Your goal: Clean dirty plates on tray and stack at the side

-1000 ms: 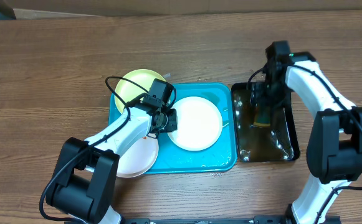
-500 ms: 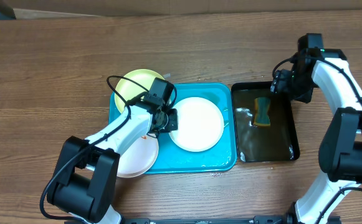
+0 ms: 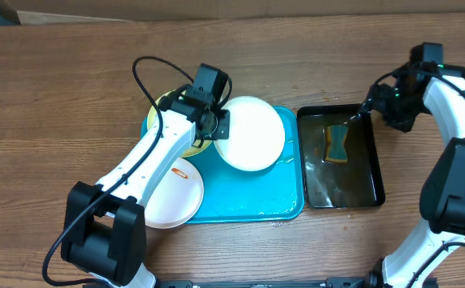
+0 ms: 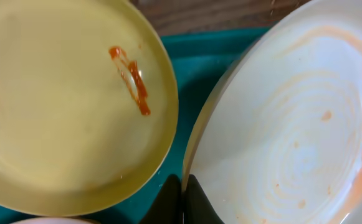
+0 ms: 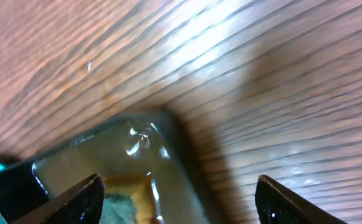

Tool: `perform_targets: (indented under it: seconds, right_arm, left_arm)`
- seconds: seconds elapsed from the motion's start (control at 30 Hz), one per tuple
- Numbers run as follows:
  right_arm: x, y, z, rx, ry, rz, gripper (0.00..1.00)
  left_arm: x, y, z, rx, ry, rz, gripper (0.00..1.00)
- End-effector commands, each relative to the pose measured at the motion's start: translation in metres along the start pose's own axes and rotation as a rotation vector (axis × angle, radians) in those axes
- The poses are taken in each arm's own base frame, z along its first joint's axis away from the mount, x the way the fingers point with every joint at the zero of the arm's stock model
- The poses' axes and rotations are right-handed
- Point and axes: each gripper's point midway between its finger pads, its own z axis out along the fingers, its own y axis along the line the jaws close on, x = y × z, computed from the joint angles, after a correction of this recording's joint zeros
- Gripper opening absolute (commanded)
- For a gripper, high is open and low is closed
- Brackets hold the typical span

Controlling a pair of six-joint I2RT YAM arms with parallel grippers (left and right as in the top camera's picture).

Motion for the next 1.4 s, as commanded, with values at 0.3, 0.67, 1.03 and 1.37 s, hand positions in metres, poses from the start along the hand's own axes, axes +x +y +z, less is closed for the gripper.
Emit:
perform_targets:
  seconds: [0.3, 0.67, 1.03, 1.37]
  right_arm:
    - [-0.018, -0.014, -0.028, -0.020, -0.070, 0.045, 1.00]
    - [-0.019, -0.020, -0.029, -0.019, -0.068, 0.084, 1.00]
    - [-0.035, -0.068, -0.038, 0.144, -0.150, 0.165, 1.00]
    - [-0.036, -0.068, -0.038, 0.144, -0.150, 0.166, 1.00]
  left_arm:
    - [-0.061, -0.053, -0.046, 0.078, -0.210, 0.123, 0.04]
    - [-0.070, -0.132, -0.074, -0.047, -0.478, 0.376, 0.04]
    - [-0.062, -0.191, -0.098, -0.270, -0.693, 0.630, 0.04]
    - [-0.057, -0.227, -0.153, -0.472, -0.886, 0.776, 0.04]
